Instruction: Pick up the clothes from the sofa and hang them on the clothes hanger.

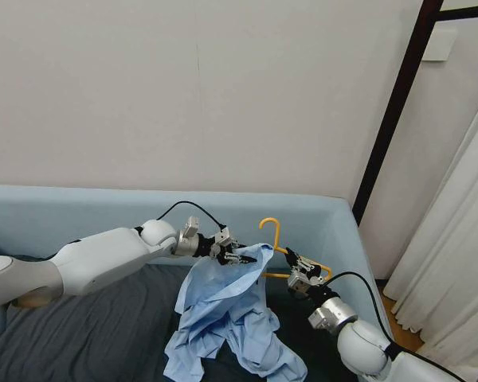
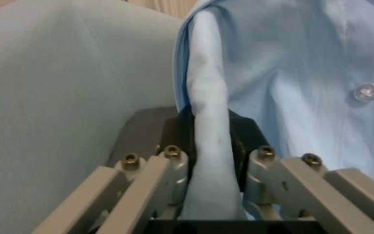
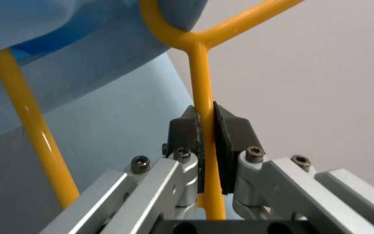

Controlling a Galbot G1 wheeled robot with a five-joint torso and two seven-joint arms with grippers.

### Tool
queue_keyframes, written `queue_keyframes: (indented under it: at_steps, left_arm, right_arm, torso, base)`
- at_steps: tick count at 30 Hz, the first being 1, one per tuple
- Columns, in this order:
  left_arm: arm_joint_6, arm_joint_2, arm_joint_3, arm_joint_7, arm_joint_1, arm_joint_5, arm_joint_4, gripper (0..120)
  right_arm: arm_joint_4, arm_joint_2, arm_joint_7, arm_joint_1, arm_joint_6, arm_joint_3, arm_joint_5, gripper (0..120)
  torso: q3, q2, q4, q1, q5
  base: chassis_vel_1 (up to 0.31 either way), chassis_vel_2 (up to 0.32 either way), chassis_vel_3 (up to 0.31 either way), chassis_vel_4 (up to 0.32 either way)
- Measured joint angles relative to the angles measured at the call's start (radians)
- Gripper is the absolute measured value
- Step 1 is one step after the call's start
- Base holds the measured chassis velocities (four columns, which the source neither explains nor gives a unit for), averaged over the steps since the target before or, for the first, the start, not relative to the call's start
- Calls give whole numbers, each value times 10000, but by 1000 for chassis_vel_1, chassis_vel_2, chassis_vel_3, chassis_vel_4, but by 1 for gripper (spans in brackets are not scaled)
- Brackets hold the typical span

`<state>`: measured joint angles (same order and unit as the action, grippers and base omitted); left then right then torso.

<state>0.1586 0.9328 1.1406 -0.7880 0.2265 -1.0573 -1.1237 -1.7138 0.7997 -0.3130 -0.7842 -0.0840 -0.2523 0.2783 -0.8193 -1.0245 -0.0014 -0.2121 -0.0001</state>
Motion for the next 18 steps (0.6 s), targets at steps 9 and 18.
queue_keyframes:
  at_steps: [9,18]
  left_arm:
    - [41,51,-65,10,-162,148,29,5]
    - [62,-5,-235,69,-283,235,-47,5]
  right_arm:
    - [-79,-66,5,-218,70,113,-6,4]
    - [-186,-113,-30,-403,240,176,-223,4]
  torso:
    - [0,0,-3,1,0]
    - [0,0,-1,1,1]
  base:
    - [0,0,0,0]
    - [0,0,0,0]
